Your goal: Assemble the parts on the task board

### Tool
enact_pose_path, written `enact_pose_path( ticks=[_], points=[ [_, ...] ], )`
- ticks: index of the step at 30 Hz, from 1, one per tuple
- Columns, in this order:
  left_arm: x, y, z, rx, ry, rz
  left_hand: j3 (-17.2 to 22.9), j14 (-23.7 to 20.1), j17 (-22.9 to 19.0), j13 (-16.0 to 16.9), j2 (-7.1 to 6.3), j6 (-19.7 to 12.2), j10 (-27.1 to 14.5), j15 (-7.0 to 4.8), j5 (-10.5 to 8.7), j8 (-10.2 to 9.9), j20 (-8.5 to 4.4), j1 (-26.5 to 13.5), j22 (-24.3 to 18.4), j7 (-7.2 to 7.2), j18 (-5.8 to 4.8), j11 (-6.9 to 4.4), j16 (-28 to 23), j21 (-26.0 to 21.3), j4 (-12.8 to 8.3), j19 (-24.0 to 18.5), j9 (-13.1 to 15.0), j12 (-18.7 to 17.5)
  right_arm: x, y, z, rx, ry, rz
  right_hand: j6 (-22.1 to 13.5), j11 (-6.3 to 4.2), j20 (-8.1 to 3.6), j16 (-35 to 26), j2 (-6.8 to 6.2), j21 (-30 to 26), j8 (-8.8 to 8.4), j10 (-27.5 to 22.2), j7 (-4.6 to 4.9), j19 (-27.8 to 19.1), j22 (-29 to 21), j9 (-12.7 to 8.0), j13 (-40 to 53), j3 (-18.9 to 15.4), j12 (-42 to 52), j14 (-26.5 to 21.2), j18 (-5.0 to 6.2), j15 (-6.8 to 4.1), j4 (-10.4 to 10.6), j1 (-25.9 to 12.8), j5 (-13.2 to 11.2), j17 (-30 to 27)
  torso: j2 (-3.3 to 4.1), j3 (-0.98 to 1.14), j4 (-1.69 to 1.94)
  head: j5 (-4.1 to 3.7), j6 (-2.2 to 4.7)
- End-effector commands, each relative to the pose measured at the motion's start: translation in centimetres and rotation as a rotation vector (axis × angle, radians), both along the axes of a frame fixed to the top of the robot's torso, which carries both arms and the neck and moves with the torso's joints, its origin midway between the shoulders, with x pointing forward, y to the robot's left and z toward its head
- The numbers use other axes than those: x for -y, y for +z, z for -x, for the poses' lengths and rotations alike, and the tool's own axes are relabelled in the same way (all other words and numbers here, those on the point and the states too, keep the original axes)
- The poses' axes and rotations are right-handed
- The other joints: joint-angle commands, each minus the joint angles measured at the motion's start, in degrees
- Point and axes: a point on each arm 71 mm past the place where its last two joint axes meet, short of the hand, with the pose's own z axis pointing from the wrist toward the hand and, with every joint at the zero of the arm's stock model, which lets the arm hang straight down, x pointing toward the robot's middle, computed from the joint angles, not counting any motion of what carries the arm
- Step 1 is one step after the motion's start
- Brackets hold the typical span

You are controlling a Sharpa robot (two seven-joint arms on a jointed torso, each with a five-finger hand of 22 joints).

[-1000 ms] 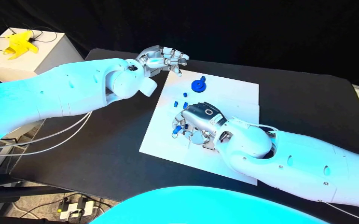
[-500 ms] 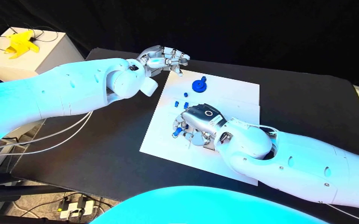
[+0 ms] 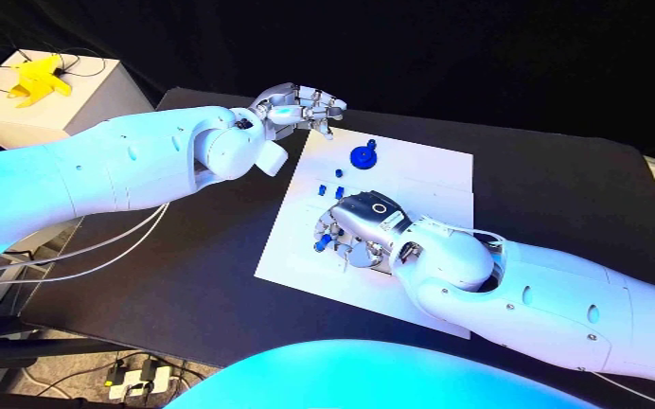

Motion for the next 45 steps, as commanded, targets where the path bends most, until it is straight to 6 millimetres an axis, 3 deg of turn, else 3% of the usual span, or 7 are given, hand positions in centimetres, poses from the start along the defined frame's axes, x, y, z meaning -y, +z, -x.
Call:
enact_pose_path(
  ticks=[1, 16, 18, 19, 25, 35, 45],
  points=[
    [0.2, 0.1, 0.1, 0.003, -0.018, 0.007, -0.1, 0.1, -0.1, -0.1, -0.01, -0.1, 0.2, 0.12, 0.15, -0.3, 0.00, 0.4, -0.1, 0.00, 0.80, 0.19, -0.3, -0.2, 0.3, 0.5, 0.0, -0.2, -0.1, -0.2, 0.0, 0.002, 0.005, 0.018, 0.1, -0.76, -0.48, -0.2, 0.13, -0.3, 2.61, 0.5, 0.52, 0.8, 10.3, 3.3, 0.1, 0.4, -0.4, -0.1, -0.80, -0.14, 0.0, -0.2, 0.2, -0.1, 0.04, 0.04, 0.01, 0.06, 0.01],
    [0.2, 0.1, 0.1, 0.002, -0.017, 0.006, -0.2, 0.1, -0.1, -0.1, -0.05, -0.1, 0.1, 0.14, 0.16, -0.3, 0.01, 0.4, -0.1, 0.01, 0.79, 0.21, -0.3, -0.3, 0.3, 0.6, -0.1, -0.2, -0.4, -1.1, 0.0, -0.023, 0.003, 0.052, -1.2, -0.36, -0.32, -0.5, 0.00, -2.0, 2.42, -0.2, 0.95, 0.2, 9.9, 3.5, 0.2, 0.6, -1.4, -0.2, -0.54, 0.14, -0.3, -1.1, 0.4, -0.4, 0.01, 0.09, -0.06, 0.08, 0.01],
    [0.2, 0.1, 0.1, 0.002, -0.018, 0.006, -0.2, 0.1, -0.1, -0.1, -0.05, -0.1, 0.1, 0.14, 0.16, -0.3, 0.01, 0.4, -0.1, 0.01, 0.79, 0.21, -0.3, -0.3, 0.3, 0.6, -0.1, -0.2, -0.3, -1.1, 0.0, -0.029, 0.003, 0.052, -3.5, 0.28, 0.03, -1.6, -1.18, -4.4, 1.18, -1.4, 1.77, -0.5, 9.3, 3.1, 0.2, 0.2, -2.4, -0.7, -0.21, 0.71, -0.3, -2.2, 1.5, -1.8, 0.00, 0.09, -0.10, 0.12, 0.01],
    [0.2, 0.1, 0.1, 0.002, -0.018, 0.006, -0.2, 0.1, -0.1, -0.1, -0.05, -0.1, 0.1, 0.14, 0.16, -0.3, 0.01, 0.4, -0.1, 0.01, 0.79, 0.21, -0.3, -0.3, 0.3, 0.6, -0.1, -0.2, -0.3, -1.2, 0.0, -0.032, 0.005, 0.052, -5.5, 0.87, 0.38, -2.4, -2.70, -5.7, 0.00, -2.9, 2.42, -0.9, 9.0, 2.7, 0.0, -0.5, -3.2, -1.2, -0.07, 1.27, -0.1, -3.5, 2.8, -2.7, 0.00, 0.10, -0.11, 0.13, 0.01],
    [0.2, 0.1, 0.1, 0.002, -0.018, 0.006, -0.2, 0.1, -0.1, -0.1, -0.05, -0.1, 0.1, 0.14, 0.16, -0.3, 0.01, 0.4, -0.1, 0.01, 0.79, 0.21, -0.3, -0.3, 0.3, 0.6, -0.1, -0.2, -0.2, -1.2, -0.1, -0.041, 0.011, 0.045, -10.3, 2.44, 1.70, -6.5, -5.68, -14.4, -2.93, -8.7, 3.31, -3.7, 6.9, 1.4, -1.2, -2.9, -5.3, -4.1, 1.25, 2.53, 0.2, -4.9, 3.4, -7.9, -0.01, 0.15, -0.08, 0.03, 0.01],
    [0.1, 0.1, 0.1, -0.004, -0.020, 0.004, -0.3, 0.1, -0.1, -0.2, -0.08, -0.1, 0.1, 0.15, 0.16, -0.3, 0.01, 0.4, -0.2, 0.03, 0.78, 0.23, -0.3, -0.4, 0.4, 0.6, -0.1, -0.2, 0.7, -1.3, -0.4, -0.033, -0.010, 0.035, -14.5, 3.54, 2.90, -12.2, -3.52, -27.2, -5.92, -16.7, 4.30, -7.6, 3.4, -0.1, -2.3, -11.6, -3.7, -9.4, 3.09, 3.51, 0.9, -2.1, 2.8, -16.6, 0.01, 0.10, -0.04, -0.19, 0.01],
    [0.1, 0.0, 0.1, -0.007, -0.022, 0.003, -0.3, 0.1, -0.1, -0.2, -0.09, -0.1, 0.1, 0.16, 0.15, -0.4, 0.02, 0.4, -0.2, 0.04, 0.78, 0.24, -0.3, -0.4, 0.5, 0.6, -0.1, -0.2, 1.7, -0.5, -0.4, -0.005, -0.029, -0.044, -14.1, 3.58, 2.98, -12.2, -2.06, -28.6, -6.19, -18.7, 4.21, -7.4, 2.7, -0.6, -2.2, -16.7, -1.3, -9.6, 3.23, 3.59, 2.6, 0.8, 3.0, -17.9, 0.00, 0.11, 0.03, -0.41, 0.01]
  ],
)
